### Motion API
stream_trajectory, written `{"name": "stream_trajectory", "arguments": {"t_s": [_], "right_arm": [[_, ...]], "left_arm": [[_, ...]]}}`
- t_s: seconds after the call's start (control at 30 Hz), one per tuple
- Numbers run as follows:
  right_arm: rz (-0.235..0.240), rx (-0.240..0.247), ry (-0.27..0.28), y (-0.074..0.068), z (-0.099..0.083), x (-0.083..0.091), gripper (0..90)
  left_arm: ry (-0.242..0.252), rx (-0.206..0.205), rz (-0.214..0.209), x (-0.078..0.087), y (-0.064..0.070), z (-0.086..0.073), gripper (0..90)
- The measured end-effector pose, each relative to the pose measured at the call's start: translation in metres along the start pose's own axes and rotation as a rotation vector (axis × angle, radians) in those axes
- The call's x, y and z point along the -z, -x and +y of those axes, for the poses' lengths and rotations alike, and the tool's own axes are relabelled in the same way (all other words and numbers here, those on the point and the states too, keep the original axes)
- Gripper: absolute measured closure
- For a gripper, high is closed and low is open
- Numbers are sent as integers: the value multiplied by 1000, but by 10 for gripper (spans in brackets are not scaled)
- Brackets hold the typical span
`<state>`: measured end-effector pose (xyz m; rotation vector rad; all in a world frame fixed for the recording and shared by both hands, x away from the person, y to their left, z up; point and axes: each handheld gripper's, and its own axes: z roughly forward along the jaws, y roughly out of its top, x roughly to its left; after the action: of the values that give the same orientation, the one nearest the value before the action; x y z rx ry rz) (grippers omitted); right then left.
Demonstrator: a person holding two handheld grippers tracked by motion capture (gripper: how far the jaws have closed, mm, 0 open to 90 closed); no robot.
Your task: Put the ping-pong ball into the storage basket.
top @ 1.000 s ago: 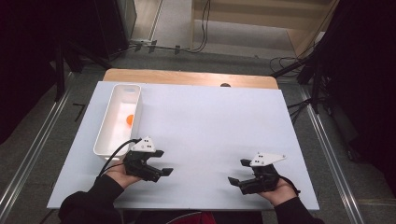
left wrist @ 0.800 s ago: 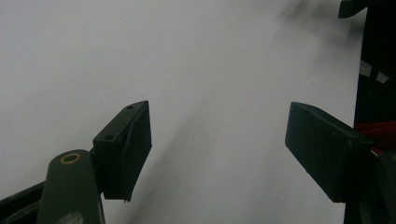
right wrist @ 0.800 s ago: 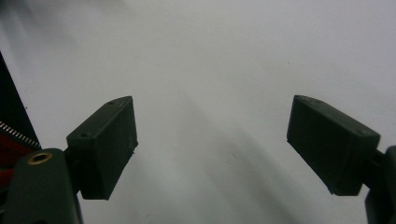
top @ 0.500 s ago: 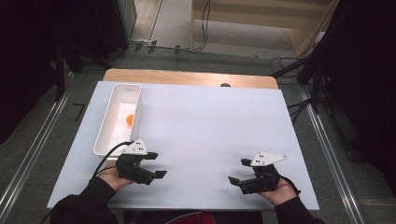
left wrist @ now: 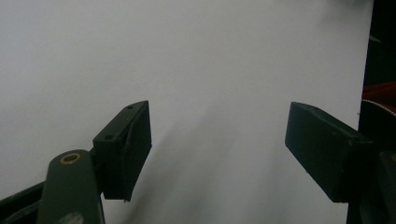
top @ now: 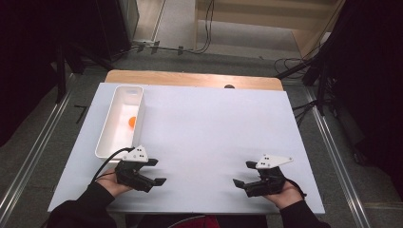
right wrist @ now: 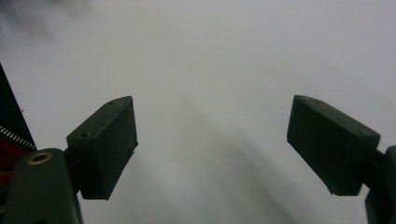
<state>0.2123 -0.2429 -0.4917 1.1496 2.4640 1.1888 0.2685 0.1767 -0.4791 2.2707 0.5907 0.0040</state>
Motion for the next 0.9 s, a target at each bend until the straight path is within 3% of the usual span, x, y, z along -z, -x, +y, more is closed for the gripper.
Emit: {"name": "stream_trajectory", "arguments": {"t_s": [0.9], "right_arm": [[3,3,-9,-1,0,0,148]], "left_arm": [[-26,4,-12,3,-2,-6,222]]}}
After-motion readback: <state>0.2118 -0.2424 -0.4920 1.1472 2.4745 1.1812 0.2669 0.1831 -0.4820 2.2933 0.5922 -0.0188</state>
